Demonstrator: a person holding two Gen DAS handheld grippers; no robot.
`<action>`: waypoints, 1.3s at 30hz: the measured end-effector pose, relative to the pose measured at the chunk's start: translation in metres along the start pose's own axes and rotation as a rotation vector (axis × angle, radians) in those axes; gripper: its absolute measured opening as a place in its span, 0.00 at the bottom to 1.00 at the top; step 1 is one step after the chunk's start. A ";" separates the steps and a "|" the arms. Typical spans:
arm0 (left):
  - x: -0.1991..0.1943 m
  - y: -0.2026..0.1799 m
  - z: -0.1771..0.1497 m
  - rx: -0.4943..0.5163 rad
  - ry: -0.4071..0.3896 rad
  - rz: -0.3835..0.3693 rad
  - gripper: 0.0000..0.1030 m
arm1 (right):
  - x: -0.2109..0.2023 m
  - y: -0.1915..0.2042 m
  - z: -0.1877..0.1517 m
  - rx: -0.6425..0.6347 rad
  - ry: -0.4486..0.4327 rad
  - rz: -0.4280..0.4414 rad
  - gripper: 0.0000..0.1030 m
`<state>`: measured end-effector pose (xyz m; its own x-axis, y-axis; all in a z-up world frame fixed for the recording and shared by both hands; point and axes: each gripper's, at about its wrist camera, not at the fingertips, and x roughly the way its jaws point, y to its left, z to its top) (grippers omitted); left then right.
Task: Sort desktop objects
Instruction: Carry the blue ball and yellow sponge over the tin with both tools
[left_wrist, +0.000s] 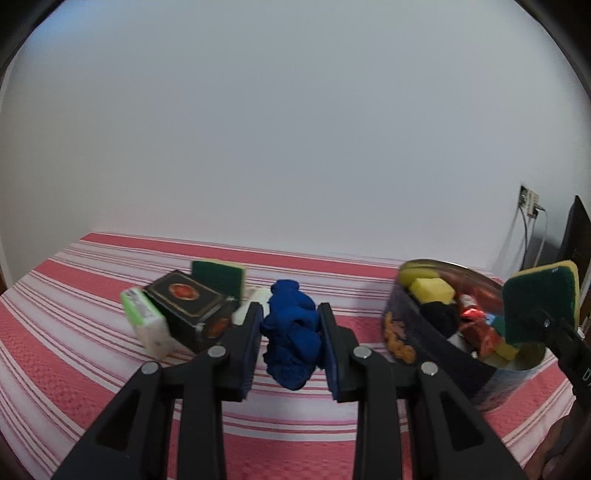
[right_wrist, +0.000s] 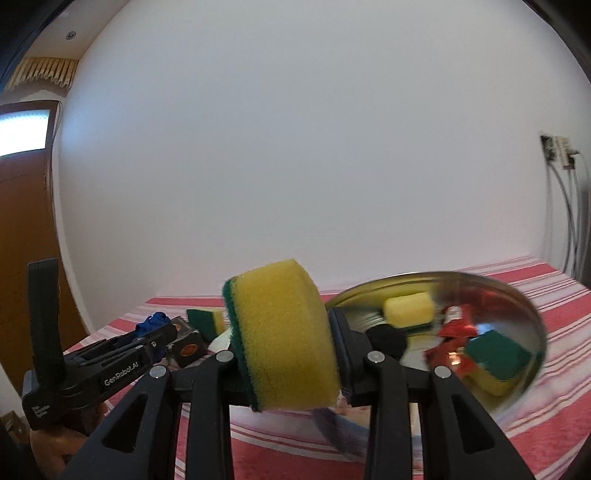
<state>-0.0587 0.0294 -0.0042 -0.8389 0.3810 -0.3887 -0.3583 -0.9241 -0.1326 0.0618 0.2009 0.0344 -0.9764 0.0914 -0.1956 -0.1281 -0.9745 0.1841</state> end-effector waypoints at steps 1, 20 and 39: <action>0.001 -0.004 0.000 0.001 0.000 -0.004 0.28 | -0.003 -0.003 0.000 -0.002 -0.007 -0.009 0.34; -0.003 -0.083 0.004 0.083 -0.010 -0.163 0.28 | -0.037 -0.084 0.016 0.057 -0.074 -0.227 0.34; 0.060 -0.176 0.019 0.189 0.101 -0.206 0.28 | 0.024 -0.147 0.037 -0.030 -0.023 -0.349 0.34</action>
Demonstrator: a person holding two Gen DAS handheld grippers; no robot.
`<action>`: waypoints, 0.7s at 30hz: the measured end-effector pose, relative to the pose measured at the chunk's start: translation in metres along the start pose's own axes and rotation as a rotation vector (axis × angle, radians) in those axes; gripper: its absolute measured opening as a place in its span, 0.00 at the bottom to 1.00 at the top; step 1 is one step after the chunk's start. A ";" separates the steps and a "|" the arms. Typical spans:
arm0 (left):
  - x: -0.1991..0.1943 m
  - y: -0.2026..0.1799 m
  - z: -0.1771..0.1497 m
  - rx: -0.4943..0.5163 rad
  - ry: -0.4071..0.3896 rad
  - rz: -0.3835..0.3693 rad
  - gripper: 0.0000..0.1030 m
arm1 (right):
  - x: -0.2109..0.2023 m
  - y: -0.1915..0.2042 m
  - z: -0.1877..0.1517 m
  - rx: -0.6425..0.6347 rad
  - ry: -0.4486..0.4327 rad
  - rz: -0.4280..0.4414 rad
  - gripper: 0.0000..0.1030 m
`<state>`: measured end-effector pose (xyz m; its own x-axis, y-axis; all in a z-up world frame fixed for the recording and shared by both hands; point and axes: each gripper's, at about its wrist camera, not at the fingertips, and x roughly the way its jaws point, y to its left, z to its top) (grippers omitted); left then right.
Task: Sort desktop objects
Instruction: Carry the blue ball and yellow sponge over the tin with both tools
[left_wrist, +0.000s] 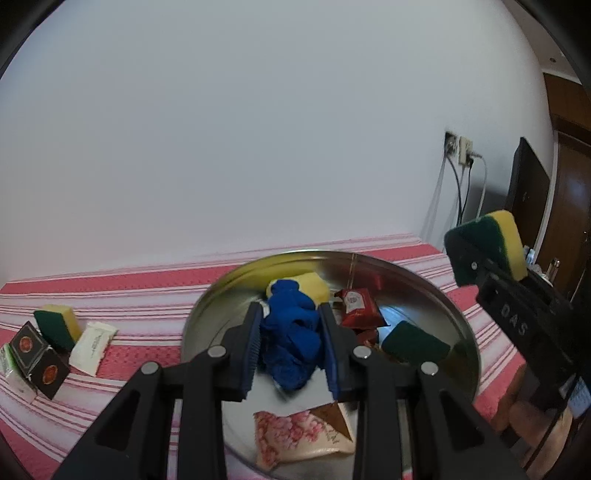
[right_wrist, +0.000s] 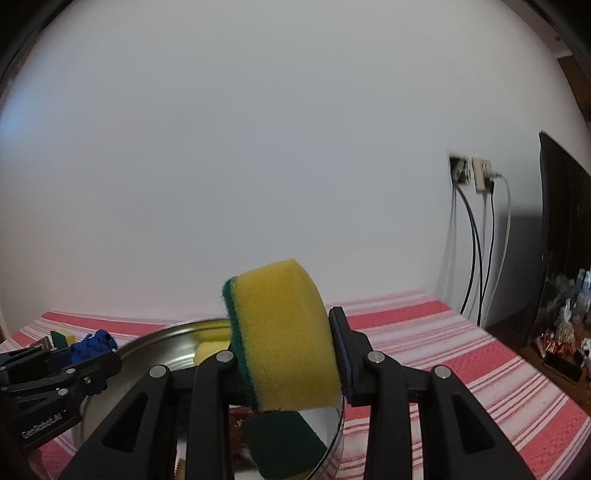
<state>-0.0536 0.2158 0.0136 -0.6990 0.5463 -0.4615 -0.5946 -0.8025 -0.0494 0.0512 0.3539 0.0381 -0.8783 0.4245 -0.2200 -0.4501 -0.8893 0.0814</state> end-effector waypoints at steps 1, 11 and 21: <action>0.005 -0.002 0.001 0.000 0.011 0.002 0.28 | 0.000 0.000 -0.001 -0.005 0.006 -0.002 0.34; 0.026 -0.014 0.001 0.017 0.099 0.048 0.28 | 0.007 0.011 -0.005 -0.064 0.032 -0.004 0.34; 0.039 -0.020 0.001 0.042 0.159 0.084 0.28 | 0.020 0.013 -0.005 -0.048 0.069 -0.015 0.34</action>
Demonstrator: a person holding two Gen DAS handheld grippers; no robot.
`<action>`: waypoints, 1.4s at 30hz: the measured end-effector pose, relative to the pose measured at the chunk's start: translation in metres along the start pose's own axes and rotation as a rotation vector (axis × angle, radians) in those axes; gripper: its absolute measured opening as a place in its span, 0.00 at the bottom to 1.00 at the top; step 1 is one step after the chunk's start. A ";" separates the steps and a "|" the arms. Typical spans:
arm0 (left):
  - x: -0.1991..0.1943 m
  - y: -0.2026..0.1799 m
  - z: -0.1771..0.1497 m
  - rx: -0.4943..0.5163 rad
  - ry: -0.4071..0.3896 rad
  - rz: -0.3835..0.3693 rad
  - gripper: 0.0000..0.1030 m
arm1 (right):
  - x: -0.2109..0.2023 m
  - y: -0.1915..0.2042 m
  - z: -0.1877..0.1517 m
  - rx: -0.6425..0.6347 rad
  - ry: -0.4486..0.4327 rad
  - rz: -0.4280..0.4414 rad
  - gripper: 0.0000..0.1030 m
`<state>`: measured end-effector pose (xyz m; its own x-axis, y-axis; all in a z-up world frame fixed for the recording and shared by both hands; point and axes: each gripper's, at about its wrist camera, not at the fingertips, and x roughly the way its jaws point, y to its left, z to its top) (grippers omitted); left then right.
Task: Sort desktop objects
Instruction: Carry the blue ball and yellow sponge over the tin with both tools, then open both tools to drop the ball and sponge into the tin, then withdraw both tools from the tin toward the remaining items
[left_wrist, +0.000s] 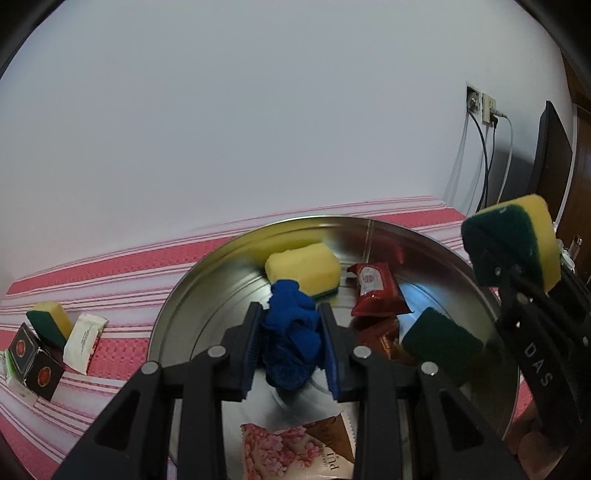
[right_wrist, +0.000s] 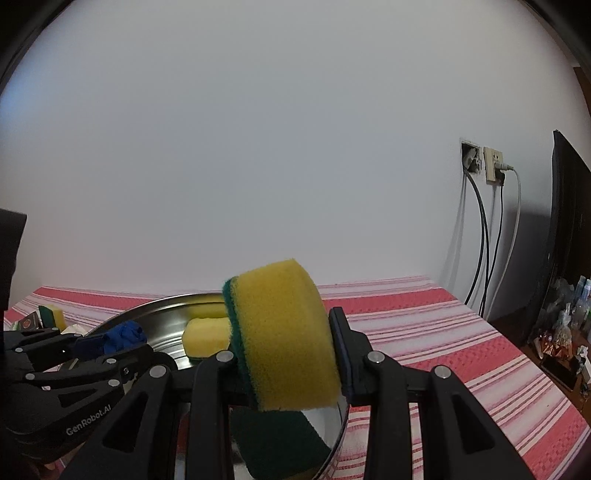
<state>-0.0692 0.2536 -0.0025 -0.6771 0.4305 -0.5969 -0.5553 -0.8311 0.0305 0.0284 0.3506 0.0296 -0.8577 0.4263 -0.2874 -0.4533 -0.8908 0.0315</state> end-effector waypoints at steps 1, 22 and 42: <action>0.000 0.000 0.000 0.002 0.002 0.003 0.28 | 0.001 0.001 0.000 0.000 0.003 0.000 0.35; -0.033 0.021 -0.014 -0.072 -0.218 0.090 0.99 | -0.033 -0.010 -0.001 0.101 -0.198 -0.036 0.85; -0.047 0.028 -0.025 -0.089 -0.320 0.181 0.99 | -0.089 0.016 -0.016 0.097 -0.454 -0.058 1.00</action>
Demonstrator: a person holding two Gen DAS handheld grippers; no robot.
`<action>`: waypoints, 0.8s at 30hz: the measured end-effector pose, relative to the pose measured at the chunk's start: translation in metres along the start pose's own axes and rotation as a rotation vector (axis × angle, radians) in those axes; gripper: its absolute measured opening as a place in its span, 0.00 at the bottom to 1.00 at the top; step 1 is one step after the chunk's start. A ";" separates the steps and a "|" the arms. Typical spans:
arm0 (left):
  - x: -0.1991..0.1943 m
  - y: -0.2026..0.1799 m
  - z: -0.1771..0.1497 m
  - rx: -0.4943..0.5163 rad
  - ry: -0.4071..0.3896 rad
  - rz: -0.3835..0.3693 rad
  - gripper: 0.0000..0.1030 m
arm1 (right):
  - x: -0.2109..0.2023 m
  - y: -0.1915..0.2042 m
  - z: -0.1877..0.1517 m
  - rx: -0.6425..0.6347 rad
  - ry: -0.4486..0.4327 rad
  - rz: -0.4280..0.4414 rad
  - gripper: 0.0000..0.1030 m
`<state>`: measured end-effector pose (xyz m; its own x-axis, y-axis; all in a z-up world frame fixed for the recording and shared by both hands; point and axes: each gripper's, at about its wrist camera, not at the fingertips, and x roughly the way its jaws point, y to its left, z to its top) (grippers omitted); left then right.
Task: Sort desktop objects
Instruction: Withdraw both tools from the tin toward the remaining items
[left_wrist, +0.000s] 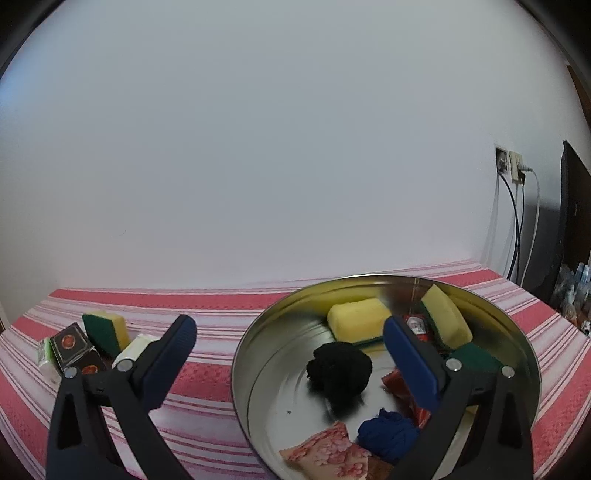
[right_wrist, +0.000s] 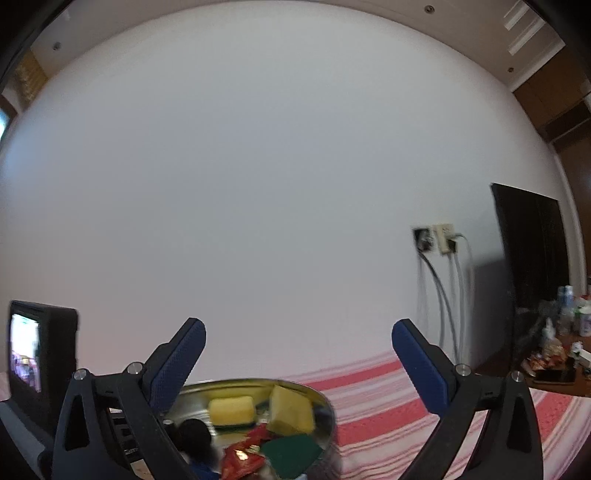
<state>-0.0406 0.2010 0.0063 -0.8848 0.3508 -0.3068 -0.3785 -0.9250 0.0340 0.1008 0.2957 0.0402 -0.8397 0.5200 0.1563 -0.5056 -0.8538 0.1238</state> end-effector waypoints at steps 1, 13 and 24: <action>0.000 0.002 0.000 -0.008 -0.001 0.001 0.99 | -0.001 0.000 0.000 -0.001 -0.005 0.007 1.00; -0.021 0.040 -0.011 0.018 0.012 0.053 0.99 | -0.004 0.022 0.000 -0.003 0.015 0.014 0.99; -0.028 0.126 -0.018 -0.025 0.032 0.180 0.99 | 0.001 0.089 -0.012 0.053 0.127 0.193 0.99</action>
<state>-0.0581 0.0719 0.0021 -0.9284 0.1747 -0.3281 -0.2077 -0.9758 0.0680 0.0525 0.2199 0.0395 -0.9399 0.3366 0.0577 -0.3246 -0.9330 0.1553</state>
